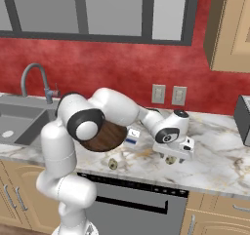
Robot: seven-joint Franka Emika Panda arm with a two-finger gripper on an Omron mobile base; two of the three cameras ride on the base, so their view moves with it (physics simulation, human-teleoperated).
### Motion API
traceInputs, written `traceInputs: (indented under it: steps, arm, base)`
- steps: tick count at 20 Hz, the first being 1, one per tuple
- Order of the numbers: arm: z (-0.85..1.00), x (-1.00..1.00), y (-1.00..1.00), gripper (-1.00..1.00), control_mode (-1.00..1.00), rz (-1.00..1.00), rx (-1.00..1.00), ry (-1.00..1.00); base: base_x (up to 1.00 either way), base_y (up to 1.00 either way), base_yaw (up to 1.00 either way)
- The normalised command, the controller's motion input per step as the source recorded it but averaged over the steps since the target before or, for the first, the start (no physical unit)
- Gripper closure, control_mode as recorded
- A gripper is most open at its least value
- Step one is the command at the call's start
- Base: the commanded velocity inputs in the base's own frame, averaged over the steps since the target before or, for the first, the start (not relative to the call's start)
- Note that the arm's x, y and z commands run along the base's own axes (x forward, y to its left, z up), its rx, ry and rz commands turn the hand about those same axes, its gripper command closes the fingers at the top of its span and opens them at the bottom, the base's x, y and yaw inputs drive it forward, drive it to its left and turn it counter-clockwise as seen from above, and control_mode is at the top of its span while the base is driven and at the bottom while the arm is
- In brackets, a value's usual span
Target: Gather the eggs and milk located in the vicinity of the sink area and place them right next to the bowl.
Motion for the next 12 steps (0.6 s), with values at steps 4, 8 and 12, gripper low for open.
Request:
traceInputs:
  steps: [4,8,12]
  arm:
    - [-0.10,0.00,0.00,-1.00,-1.00,0.00,0.00,0.00]
    - [-0.13,0.00,0.07,1.00,-1.00,0.00,0.00,0.00]
    - [-0.03,0.00,0.00,1.00,-1.00,-0.04,0.00,-0.02]
  base:
    - [0.00,0.00,0.00]
    - [0.00,0.00,0.00]
    - [0.00,0.00,0.00]
